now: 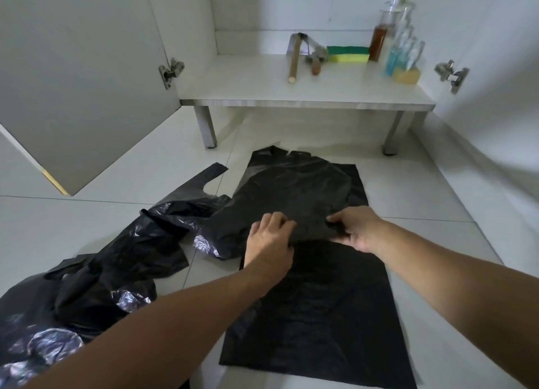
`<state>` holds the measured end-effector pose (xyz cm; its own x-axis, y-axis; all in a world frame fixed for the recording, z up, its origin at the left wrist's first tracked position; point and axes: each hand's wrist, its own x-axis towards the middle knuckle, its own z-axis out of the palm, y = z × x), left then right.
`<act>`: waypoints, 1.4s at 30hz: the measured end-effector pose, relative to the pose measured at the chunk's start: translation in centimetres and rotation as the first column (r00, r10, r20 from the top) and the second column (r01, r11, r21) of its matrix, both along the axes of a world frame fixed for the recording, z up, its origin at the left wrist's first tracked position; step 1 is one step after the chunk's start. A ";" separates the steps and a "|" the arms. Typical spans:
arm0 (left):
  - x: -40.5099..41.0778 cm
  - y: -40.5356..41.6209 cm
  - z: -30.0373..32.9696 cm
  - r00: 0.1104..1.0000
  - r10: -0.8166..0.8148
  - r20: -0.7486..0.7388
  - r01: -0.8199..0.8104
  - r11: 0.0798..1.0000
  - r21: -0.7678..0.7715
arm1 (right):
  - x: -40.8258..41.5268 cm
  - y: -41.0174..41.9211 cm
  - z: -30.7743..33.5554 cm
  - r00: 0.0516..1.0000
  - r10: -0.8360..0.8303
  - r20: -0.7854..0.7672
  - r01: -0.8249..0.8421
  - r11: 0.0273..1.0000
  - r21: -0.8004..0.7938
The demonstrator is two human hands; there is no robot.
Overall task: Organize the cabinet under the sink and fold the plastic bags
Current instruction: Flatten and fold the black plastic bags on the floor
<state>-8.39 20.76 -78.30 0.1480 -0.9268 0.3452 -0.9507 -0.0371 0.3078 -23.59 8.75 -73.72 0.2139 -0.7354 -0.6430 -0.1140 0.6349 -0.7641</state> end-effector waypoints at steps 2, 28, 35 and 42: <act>1.7 -0.1 -0.5 0.994 0.067 0.088 -0.076 0.992 0.097 | -0.8 -0.5 -0.1 1.000 -0.018 -0.022 0.018 1.000 -0.002; -1.9 2.2 -6.4 0.782 0.591 -0.196 -0.359 0.685 0.634 | -10.9 -0.2 -4.4 0.863 -0.183 -0.471 0.102 0.976 -0.193; -0.8 1.3 -5.3 0.550 0.715 -0.433 -0.343 0.665 0.663 | -13.0 1.6 -5.6 0.798 -0.017 -0.603 -0.110 0.979 -0.173; 2.3 3.5 -3.4 0.415 0.731 -0.542 -0.192 0.653 0.733 | -13.5 4.3 -7.2 0.701 0.149 -0.698 -0.303 0.948 -0.102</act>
